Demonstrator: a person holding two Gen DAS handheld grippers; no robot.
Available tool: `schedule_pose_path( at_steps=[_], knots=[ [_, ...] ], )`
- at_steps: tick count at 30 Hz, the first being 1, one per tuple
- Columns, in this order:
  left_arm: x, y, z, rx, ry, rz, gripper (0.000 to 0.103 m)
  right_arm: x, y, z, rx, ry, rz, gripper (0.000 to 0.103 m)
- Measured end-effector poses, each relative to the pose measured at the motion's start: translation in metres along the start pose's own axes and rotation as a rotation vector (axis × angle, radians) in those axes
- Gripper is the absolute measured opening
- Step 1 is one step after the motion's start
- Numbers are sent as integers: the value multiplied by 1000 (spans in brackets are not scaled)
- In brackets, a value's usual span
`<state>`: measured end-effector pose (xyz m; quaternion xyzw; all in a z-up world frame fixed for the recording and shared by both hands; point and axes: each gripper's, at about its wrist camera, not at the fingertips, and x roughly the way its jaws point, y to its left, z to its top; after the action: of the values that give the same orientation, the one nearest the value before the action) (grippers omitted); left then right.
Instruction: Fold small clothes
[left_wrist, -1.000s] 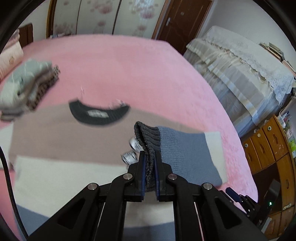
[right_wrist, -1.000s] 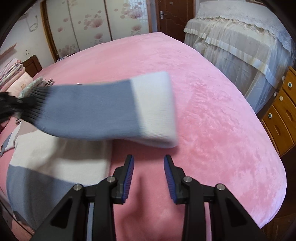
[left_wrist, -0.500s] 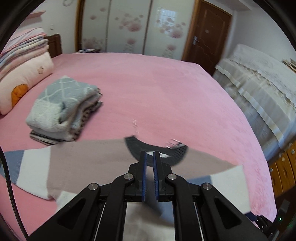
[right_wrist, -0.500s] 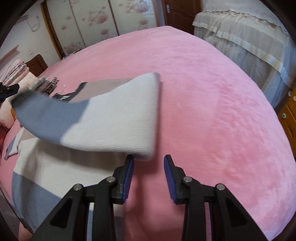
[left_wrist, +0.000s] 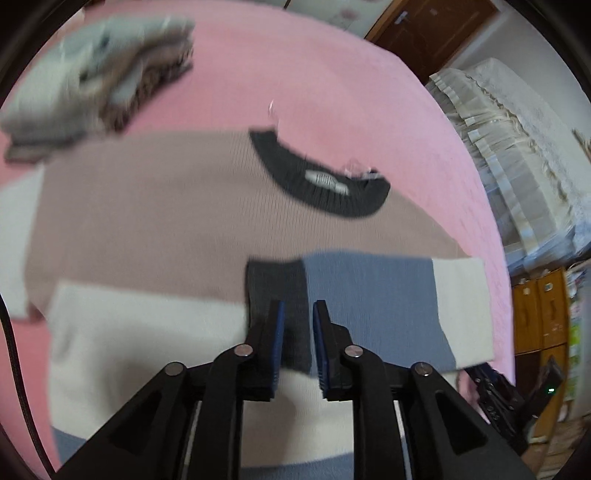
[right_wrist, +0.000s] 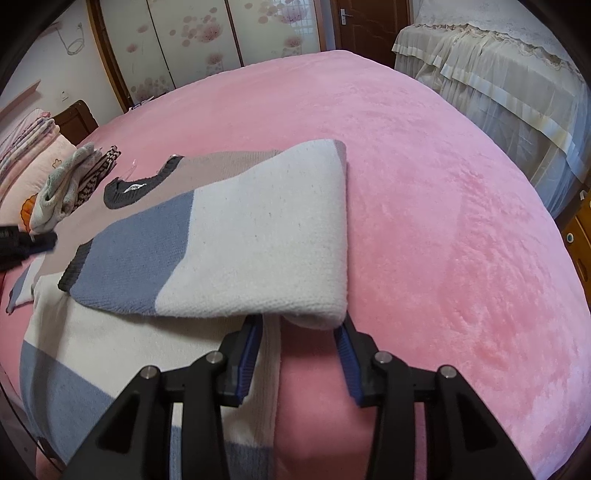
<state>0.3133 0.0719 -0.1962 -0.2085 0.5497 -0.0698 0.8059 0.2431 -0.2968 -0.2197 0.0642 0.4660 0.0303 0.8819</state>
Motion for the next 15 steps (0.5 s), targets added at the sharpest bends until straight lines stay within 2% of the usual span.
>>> schedule_pose_path(
  at_steps=[4,7,9,11,13,15],
  knots=[
    [14,19,-12,-87,55,-73,25,0,1,-1,-4,0,0,41],
    [24,26,-19,-123,65,-99,30,1,2,-2,-1,-1,0,41],
    [28,29,-21,-139,72,-117,40,1,2,-2,-4,-2,-3,41],
    [30,23,-21,-161,70,-132,45,0,2,-2,-3,-2,-1,41],
    [29,20,-21,-158,61,-113,51,-1,2,-2,-2,-3,2,41],
    [25,19,-20,-146,42,-61,72,-2,3,-3,-4,-5,3,41]
  ],
)
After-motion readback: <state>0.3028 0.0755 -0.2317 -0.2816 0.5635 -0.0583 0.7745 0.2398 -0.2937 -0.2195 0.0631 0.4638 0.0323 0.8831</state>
